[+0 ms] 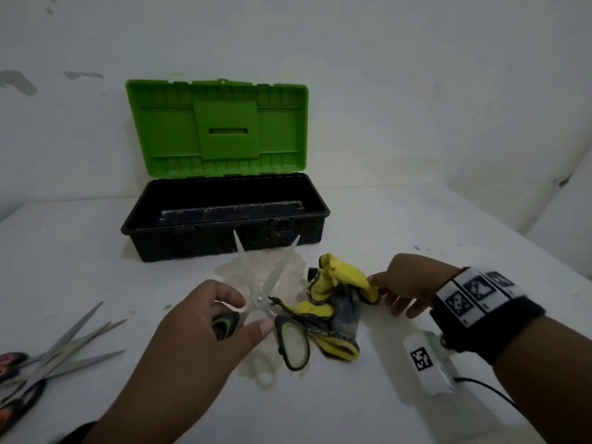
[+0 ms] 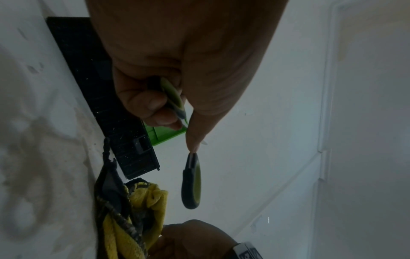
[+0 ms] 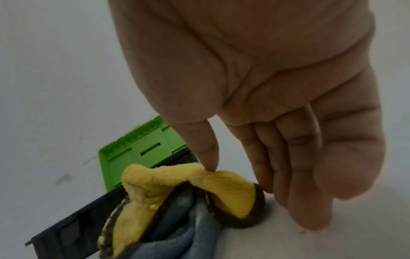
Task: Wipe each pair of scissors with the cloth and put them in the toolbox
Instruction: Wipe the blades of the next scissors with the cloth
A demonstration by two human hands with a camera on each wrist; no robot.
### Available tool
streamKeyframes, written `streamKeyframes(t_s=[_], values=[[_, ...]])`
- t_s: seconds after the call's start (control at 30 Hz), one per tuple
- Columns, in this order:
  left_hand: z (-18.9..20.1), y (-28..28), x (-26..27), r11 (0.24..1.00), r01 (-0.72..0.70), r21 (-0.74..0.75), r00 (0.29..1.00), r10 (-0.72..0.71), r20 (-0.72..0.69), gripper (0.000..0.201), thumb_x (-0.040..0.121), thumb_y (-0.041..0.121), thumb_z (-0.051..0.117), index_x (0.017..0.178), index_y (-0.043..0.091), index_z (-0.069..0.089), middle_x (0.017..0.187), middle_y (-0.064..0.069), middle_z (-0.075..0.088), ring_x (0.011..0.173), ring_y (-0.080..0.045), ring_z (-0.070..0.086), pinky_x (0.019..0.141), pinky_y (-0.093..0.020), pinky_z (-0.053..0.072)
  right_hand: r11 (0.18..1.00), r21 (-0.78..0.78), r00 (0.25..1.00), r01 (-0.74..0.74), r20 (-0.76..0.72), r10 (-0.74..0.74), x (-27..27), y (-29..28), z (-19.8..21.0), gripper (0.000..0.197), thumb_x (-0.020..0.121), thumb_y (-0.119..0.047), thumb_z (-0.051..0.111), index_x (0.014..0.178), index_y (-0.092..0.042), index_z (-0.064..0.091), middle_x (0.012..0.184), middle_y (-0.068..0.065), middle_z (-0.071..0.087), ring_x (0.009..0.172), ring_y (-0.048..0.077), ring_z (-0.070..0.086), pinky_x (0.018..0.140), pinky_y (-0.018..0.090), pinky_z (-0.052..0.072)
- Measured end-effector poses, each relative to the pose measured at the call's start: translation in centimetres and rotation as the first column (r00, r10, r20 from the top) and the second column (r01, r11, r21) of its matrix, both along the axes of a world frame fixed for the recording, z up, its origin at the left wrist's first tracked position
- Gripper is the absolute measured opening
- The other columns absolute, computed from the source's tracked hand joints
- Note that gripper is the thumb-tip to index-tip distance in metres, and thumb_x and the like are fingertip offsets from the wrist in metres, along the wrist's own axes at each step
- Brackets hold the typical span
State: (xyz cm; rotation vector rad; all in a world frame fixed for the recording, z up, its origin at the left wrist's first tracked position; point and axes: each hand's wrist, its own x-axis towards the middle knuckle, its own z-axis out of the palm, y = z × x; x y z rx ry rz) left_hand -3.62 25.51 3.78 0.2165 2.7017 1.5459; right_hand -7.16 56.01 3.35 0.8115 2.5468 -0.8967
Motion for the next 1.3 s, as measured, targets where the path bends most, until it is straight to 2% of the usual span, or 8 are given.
streamKeyframes(t_s=[0.23, 0.37, 0.5, 0.6, 0.73, 0.87, 1.03, 1.3], values=[[0.5, 0.3, -0.1, 1.000, 0.004, 0.005, 1.000, -0.004, 0.014, 0.040, 0.068, 0.049, 0.079, 0.092, 0.034, 0.052, 0.078, 0.008, 0.069, 0.071, -0.002, 0.064, 0.058, -0.016, 0.041, 0.993, -0.100, 0.997, 0.067, 0.046, -0.062, -0.8, -0.3, -0.8, 0.030, 0.093, -0.029, 0.066, 0.084, 0.001, 0.067, 0.074, 0.012, 0.068, 0.058, 0.023, 0.065, 0.058, 0.028, 0.050], [0.9, -0.1, -0.3, 1.000, 0.001, 0.007, 0.999, -0.001, 0.041, 0.044, 0.065, 0.050, 0.079, 0.093, 0.036, 0.048, 0.081, 0.004, 0.069, 0.073, -0.004, 0.064, 0.057, -0.014, 0.040, 0.988, -0.100, 0.966, 0.113, -0.220, -0.133, -0.1, -0.1, -0.2, 0.031, 0.089, -0.026, 0.071, 0.083, 0.005, 0.067, 0.076, 0.014, 0.067, 0.064, 0.023, 0.063, 0.055, 0.026, 0.044], [1.3, -0.7, -0.7, 1.000, -0.024, 0.013, 0.998, 0.023, 0.057, 0.051, 0.060, 0.050, 0.083, 0.094, 0.036, 0.047, 0.086, 0.006, 0.066, 0.078, -0.006, 0.061, 0.058, -0.018, 0.041, 0.997, -0.001, 0.676, 0.077, -0.735, -0.053, 2.0, -1.2, 1.1, 0.044, 0.088, -0.028, 0.073, 0.064, 0.003, 0.053, 0.058, -0.002, 0.050, 0.050, 0.007, 0.041, 0.046, 0.015, 0.030], [1.6, -1.1, -0.9, 0.999, -0.031, 0.007, 0.997, 0.030, 0.071, 0.057, 0.055, 0.054, 0.084, 0.094, 0.036, 0.046, 0.092, 0.008, 0.062, 0.082, -0.006, 0.060, 0.060, -0.021, 0.042, 0.997, -0.082, 0.412, 0.015, -0.908, -0.081, 4.1, -3.2, 2.3, 0.034, 0.086, -0.020, 0.073, 0.064, -0.006, 0.051, 0.098, -0.009, 0.069, 0.082, -0.004, 0.061, 0.066, 0.006, 0.041], [2.0, -1.4, -1.1, 0.999, -0.029, -0.014, 0.998, 0.030, 0.059, 0.063, 0.054, 0.055, 0.084, 0.098, 0.038, 0.042, 0.094, 0.010, 0.058, 0.082, -0.004, 0.058, 0.061, -0.018, 0.041, 0.975, -0.128, 0.203, -0.181, -0.975, -0.090, 5.7, -6.0, 2.5, 0.028, 0.087, -0.011, 0.068, 0.068, -0.001, 0.050, 0.113, 0.005, 0.069, 0.108, 0.016, 0.068, 0.090, 0.026, 0.051], [2.6, -1.6, -0.9, 0.999, -0.048, -0.009, 0.999, 0.048, 0.013, 0.075, 0.054, 0.052, 0.086, 0.110, 0.035, 0.038, 0.092, 0.012, 0.054, 0.082, -0.001, 0.055, 0.060, -0.013, 0.038, 0.914, -0.219, 0.325, -0.341, -0.940, -0.104, 5.9, -9.2, 2.4, 0.019, 0.079, -0.025, 0.070, 0.076, -0.010, 0.060, 0.080, 0.008, 0.072, 0.067, 0.026, 0.071, 0.061, 0.030, 0.056], [2.8, -1.9, -0.7, 0.995, -0.071, -0.064, 0.997, 0.068, -0.042, 0.080, 0.055, 0.052, 0.085, 0.112, 0.037, 0.031, 0.095, 0.010, 0.055, 0.082, -0.005, 0.055, 0.063, -0.012, 0.038, 0.909, -0.071, 0.454, -0.410, -0.880, 0.136, 6.3, -12.0, 1.3, 0.008, 0.087, -0.026, 0.067, 0.091, -0.033, 0.066, 0.081, -0.003, 0.071, 0.071, 0.020, 0.067, 0.060, 0.031, 0.057], [2.8, -2.1, -0.3, 0.993, -0.065, -0.103, 0.995, 0.057, -0.080, 0.078, 0.059, 0.051, 0.084, 0.110, 0.038, 0.026, 0.080, 0.016, 0.049, 0.072, 0.002, 0.051, 0.056, -0.010, 0.034, 0.880, -0.191, 0.569, -0.435, -0.816, 0.104, 5.9, -14.9, 1.8, 0.016, 0.090, -0.022, 0.067, 0.098, -0.029, 0.054, 0.071, -0.007, 0.076, 0.062, 0.018, 0.069, 0.057, 0.029, 0.055]])
